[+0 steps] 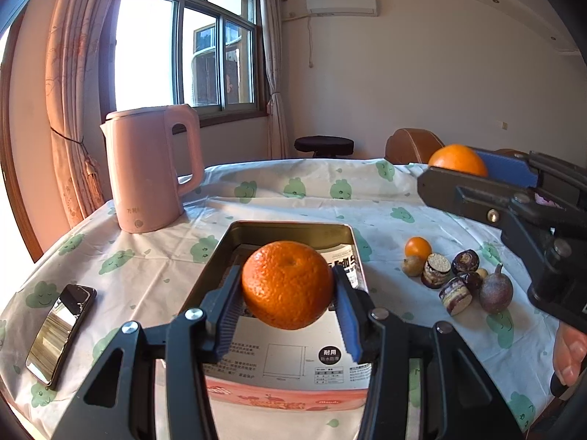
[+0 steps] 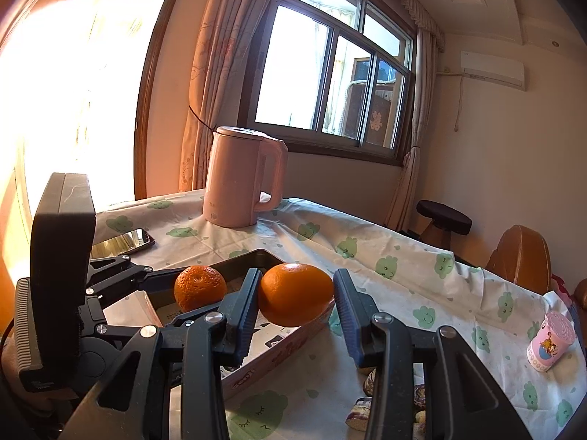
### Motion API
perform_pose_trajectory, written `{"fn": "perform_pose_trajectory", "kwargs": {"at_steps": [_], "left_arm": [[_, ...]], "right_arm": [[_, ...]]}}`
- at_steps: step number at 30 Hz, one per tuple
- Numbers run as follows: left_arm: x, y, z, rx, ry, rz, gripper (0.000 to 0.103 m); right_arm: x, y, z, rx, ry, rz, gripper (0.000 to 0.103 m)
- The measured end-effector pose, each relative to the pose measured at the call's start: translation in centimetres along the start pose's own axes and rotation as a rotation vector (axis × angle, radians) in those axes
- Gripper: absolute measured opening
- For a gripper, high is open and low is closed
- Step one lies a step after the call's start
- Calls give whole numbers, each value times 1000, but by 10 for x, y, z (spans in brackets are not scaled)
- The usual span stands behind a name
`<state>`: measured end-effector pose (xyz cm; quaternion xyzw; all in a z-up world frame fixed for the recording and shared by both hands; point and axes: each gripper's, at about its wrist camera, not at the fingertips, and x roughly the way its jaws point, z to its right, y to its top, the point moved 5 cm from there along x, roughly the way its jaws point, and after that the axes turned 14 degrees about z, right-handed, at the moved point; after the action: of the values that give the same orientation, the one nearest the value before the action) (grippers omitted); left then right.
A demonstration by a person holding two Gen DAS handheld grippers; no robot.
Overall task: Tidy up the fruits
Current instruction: 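Lower the orange in the right tool while the left tool lowers the tangerine over the tin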
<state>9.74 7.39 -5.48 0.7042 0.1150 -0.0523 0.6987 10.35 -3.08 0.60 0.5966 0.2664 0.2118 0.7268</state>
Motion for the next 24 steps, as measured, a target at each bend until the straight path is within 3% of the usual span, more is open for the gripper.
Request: {"fn": "perform_pose_trajectory", "kwargs": {"at_steps": [24], "left_arm": [[28,-5,-33,15,55,-56,49]], "right_arm": [[51,-8,-4,42,11,-30,42]]}}
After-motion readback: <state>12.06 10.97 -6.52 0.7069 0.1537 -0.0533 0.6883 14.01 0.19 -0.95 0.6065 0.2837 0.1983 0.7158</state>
